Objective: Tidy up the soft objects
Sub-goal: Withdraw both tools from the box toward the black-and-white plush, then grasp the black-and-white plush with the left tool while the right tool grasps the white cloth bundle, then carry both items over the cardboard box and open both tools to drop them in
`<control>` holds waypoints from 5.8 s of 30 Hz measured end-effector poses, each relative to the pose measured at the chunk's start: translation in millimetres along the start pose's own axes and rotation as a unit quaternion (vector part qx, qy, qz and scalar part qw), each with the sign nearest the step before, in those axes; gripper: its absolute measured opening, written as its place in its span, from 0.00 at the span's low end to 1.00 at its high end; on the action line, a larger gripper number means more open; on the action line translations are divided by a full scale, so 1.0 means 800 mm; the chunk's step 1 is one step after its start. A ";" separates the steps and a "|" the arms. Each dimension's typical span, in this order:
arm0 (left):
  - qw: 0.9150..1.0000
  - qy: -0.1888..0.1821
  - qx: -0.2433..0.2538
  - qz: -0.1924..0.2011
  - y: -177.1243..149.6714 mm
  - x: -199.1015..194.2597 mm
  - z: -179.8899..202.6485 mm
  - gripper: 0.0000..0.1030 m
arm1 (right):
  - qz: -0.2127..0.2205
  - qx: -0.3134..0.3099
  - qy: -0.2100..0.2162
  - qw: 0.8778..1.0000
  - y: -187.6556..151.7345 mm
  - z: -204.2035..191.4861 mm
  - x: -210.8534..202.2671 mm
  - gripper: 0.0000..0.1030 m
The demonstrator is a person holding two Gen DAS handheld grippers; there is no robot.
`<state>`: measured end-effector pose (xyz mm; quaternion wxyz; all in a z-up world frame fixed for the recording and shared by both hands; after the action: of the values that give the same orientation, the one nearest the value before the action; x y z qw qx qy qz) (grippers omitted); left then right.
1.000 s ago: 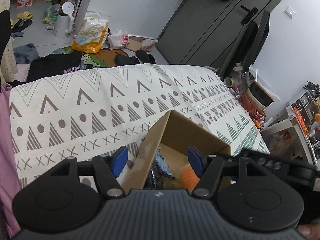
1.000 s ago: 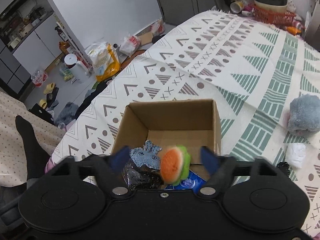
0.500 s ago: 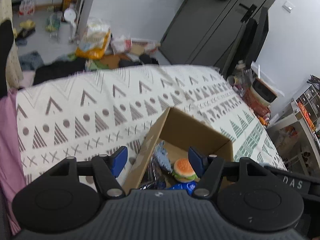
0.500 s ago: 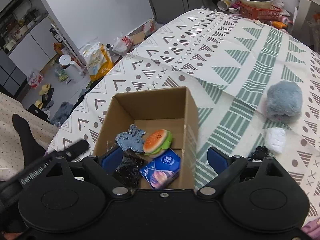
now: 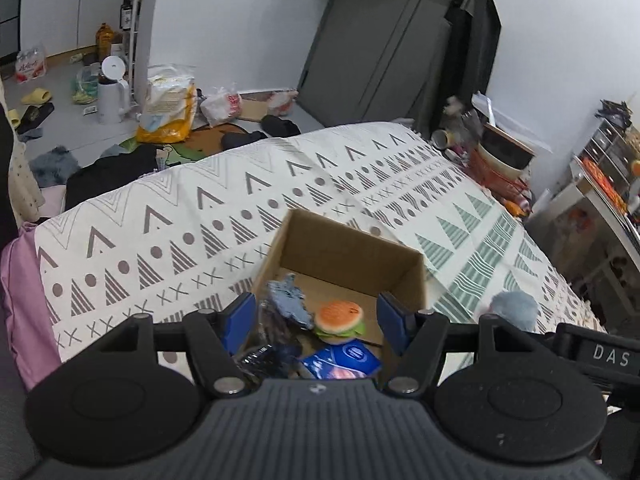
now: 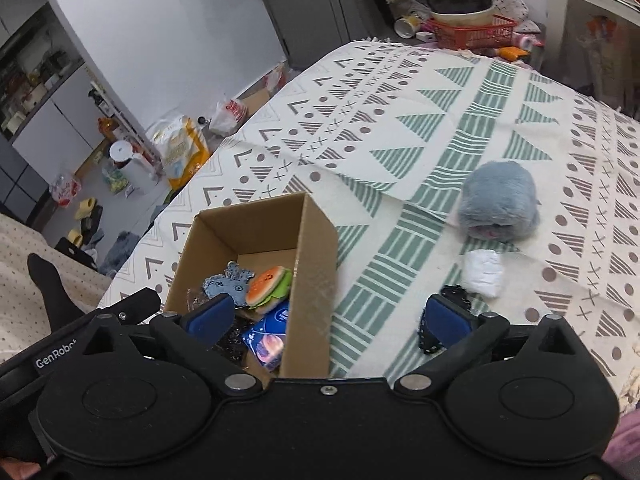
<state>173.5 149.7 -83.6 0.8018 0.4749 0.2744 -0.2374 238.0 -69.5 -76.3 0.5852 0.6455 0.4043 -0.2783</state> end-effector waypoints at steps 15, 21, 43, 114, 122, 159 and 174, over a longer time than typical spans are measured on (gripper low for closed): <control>0.999 -0.009 0.036 -0.012 -0.011 -0.018 0.059 0.93 | 0.019 0.049 0.021 0.998 0.000 0.087 -0.031 1.00; 0.999 -0.016 0.046 -0.007 -0.014 -0.018 0.083 0.99 | 0.028 0.064 0.018 0.997 0.001 0.123 -0.040 1.00; 0.994 -0.029 0.100 -0.037 -0.047 0.008 0.176 0.99 | 0.064 0.063 0.019 0.996 -0.014 0.205 -0.053 1.00; 0.992 -0.029 0.018 -0.122 -0.141 0.202 0.183 0.33 | 0.016 0.064 0.118 0.991 -0.025 0.256 0.147 0.63; 0.993 -0.024 0.025 -0.114 -0.132 0.194 0.177 0.33 | 0.023 0.052 0.122 0.991 -0.017 0.235 0.159 0.53; 0.996 -0.044 0.050 -0.057 -0.072 0.073 0.174 0.33 | 0.110 0.081 0.114 0.984 -0.019 0.204 0.013 0.31; 0.996 -0.067 0.050 -0.017 -0.037 0.020 0.149 0.33 | 0.147 0.052 0.119 0.981 -0.009 0.143 -0.043 0.31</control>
<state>191.9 28.6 -65.2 0.7894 0.4929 0.2157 -0.2957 227.2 -188.8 -69.8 0.5329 0.7562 0.3563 -0.1310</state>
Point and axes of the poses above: each gripper's, at about its wrist camera, not at the fingertips, and x roughly the way its jaws point, z to its right, y to its top, the point moved 3 cm from there along x, roughly the way its jaws point, and after that the axes turned 8 degrees about -y, right-handed, at the moved point
